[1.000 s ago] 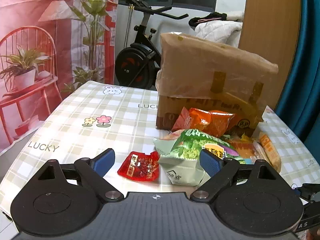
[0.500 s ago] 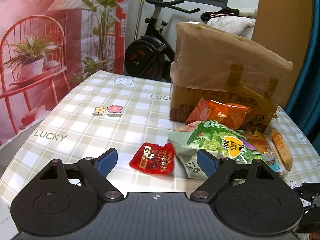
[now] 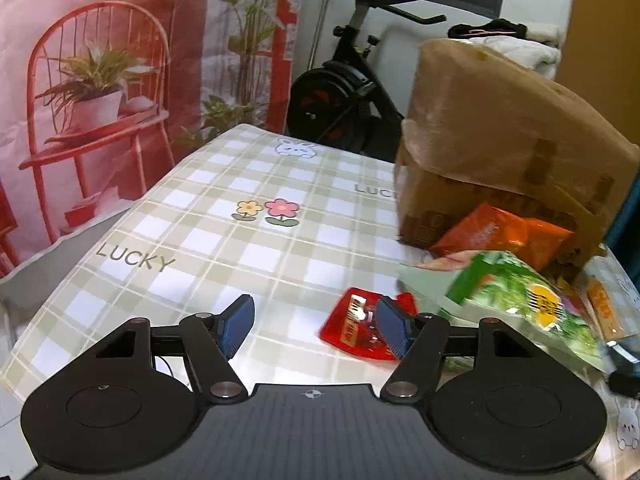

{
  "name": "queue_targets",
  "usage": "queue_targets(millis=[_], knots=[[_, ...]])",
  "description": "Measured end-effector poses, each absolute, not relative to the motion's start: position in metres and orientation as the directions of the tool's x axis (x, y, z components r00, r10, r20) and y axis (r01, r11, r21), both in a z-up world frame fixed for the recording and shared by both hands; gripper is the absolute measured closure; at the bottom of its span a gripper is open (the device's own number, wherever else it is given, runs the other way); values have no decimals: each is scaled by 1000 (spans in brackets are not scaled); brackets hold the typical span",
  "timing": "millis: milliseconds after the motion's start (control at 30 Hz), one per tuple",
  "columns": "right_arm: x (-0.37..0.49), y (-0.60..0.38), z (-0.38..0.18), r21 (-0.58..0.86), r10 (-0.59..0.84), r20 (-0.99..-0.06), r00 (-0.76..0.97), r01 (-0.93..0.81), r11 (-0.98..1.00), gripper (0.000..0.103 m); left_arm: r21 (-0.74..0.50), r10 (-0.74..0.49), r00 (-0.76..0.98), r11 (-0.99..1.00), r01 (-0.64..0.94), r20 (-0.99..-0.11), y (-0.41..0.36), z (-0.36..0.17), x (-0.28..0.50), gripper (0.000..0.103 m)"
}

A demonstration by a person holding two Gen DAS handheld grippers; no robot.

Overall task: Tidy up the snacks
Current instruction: 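Grasp the clear-wrapped dark round snack with the right tool, then grasp the red packet with left tool while right tool holds round snack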

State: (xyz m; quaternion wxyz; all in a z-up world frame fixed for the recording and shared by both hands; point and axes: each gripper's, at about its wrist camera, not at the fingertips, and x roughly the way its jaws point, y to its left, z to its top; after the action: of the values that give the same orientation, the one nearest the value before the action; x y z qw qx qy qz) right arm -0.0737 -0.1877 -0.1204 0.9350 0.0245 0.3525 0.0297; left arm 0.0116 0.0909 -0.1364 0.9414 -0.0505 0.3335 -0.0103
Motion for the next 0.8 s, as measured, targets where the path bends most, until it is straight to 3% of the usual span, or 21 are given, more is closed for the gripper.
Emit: queue_targets(millis=[233, 467, 800], knots=[[-69, -200, -114, 78, 61, -637, 769, -15, 997, 51, -92, -198, 725, 979, 183, -660, 77, -159, 32, 30], [-68, -200, -113, 59, 45, -641, 766, -9, 998, 51, 64, -184, 723, 951, 301, -665, 47, -176, 25, 30], [-64, -198, -113, 48, 44, -639, 768, -17, 999, 51, 159, -157, 736, 927, 339, -658, 23, -194, 41, 29]])
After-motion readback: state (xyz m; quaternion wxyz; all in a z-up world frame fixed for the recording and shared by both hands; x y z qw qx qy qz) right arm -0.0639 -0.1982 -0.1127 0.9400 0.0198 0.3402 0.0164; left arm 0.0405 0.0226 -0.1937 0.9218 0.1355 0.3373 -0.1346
